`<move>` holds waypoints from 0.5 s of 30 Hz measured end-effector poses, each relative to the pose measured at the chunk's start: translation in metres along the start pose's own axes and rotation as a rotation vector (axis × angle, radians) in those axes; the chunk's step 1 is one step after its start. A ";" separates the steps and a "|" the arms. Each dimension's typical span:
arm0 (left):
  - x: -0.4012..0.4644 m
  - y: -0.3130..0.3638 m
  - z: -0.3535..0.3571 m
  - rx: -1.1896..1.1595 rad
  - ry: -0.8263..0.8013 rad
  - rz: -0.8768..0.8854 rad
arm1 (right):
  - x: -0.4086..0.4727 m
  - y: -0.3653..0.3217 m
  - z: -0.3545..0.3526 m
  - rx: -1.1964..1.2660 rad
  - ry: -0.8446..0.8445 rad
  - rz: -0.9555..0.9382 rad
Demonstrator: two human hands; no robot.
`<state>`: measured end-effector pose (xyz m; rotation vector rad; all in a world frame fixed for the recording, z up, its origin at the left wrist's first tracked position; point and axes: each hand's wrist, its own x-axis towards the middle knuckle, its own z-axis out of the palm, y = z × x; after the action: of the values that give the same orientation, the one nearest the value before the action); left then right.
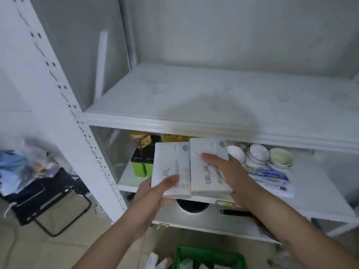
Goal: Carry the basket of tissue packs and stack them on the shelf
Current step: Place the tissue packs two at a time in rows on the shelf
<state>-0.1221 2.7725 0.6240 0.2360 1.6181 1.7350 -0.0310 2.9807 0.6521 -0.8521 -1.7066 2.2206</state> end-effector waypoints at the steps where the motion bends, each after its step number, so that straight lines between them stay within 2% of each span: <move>1: 0.001 0.014 0.001 0.001 0.004 0.024 | 0.003 -0.012 0.004 -0.001 0.009 -0.015; 9: 0.018 0.101 0.016 -0.044 0.023 0.125 | 0.035 -0.095 0.022 0.043 -0.055 -0.046; 15: 0.060 0.152 -0.001 -0.023 0.051 0.194 | 0.081 -0.129 0.050 0.066 0.011 -0.114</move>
<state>-0.2233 2.8189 0.7429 0.3501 1.6567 1.9189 -0.1473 3.0192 0.7552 -0.7308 -1.6249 2.1800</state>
